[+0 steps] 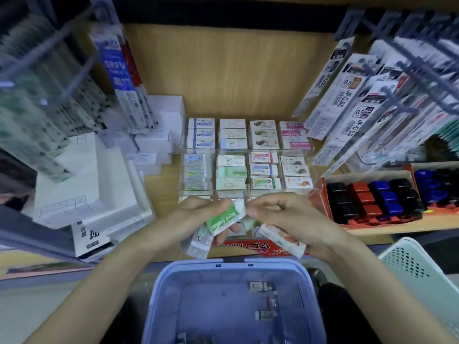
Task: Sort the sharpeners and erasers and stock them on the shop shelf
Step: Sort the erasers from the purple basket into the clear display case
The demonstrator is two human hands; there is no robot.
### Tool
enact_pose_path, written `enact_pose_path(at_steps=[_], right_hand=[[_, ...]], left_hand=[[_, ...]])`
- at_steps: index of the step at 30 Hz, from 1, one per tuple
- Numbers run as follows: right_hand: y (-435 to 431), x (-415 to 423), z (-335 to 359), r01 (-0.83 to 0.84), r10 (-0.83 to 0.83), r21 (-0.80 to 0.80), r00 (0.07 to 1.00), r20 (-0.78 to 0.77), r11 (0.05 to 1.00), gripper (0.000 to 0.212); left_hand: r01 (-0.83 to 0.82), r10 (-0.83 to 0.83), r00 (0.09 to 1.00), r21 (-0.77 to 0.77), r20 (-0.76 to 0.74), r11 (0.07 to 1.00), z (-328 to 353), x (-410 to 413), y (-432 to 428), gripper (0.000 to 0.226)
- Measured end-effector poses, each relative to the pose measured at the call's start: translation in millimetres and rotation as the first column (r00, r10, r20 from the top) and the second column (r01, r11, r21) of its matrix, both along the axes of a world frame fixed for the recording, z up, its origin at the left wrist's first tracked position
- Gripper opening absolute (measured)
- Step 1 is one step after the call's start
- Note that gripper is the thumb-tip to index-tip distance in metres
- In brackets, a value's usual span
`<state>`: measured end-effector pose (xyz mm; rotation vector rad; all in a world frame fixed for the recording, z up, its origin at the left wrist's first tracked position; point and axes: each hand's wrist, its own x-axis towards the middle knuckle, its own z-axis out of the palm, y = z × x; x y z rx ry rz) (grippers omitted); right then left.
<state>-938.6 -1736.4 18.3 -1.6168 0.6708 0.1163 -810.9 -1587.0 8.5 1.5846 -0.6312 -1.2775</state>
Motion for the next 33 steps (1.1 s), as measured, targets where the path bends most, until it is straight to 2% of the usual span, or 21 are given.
enact_pose_path(at_steps=[3,6,12,16,18,21,26,29,31,33], right_hand=[[5,2,-6,-0.006,0.008,0.037,0.999,-0.032,0.999,0.007],[11,7,-10,0.077,-0.076,0.096,0.997,-0.017,0.992,0.005],[24,16,-17,0.160,-0.157,0.165,0.987,-0.030,0.973,0.006],[28,23,-31,0.311,-0.303,0.153,0.950,-0.075,0.938,0.010],[27,28,-33,0.259,-0.255,0.071,0.965,-0.063,0.963,0.012],[26,41,-24,0.009,-0.009,-0.056,1.000,-0.005,0.998,0.010],[25,64,-18,-0.253,0.253,-0.169,0.967,-0.024,0.953,0.004],[29,67,-25,-0.202,0.205,-0.164,0.979,0.002,0.966,0.005],[26,65,-29,-0.094,0.099,-0.150,0.995,0.030,0.984,0.011],[21,60,-31,-0.087,0.094,-0.219,0.995,0.021,0.972,0.018]], left_hand=[[0.030,-0.037,0.995,0.081,0.096,0.996,-5,-2,5,0.054],[-0.058,0.037,0.972,0.082,0.233,0.995,-5,2,14,0.044],[-0.101,0.066,0.960,0.117,0.274,0.988,-2,7,30,0.040],[-0.214,0.149,0.916,0.138,0.372,0.967,-10,21,50,0.021],[-0.274,0.208,0.901,0.125,0.382,0.954,-15,30,58,0.015],[-0.249,0.203,0.920,0.101,0.336,0.963,-17,33,58,0.011],[-0.226,0.196,0.941,0.083,0.276,0.971,-17,29,50,0.008],[-0.212,0.174,0.939,0.099,0.298,0.972,-18,29,47,0.010],[-0.269,0.231,0.935,0.118,0.268,0.956,-19,28,45,0.009],[-0.335,0.299,0.930,0.161,0.214,0.928,-21,28,42,0.009]])
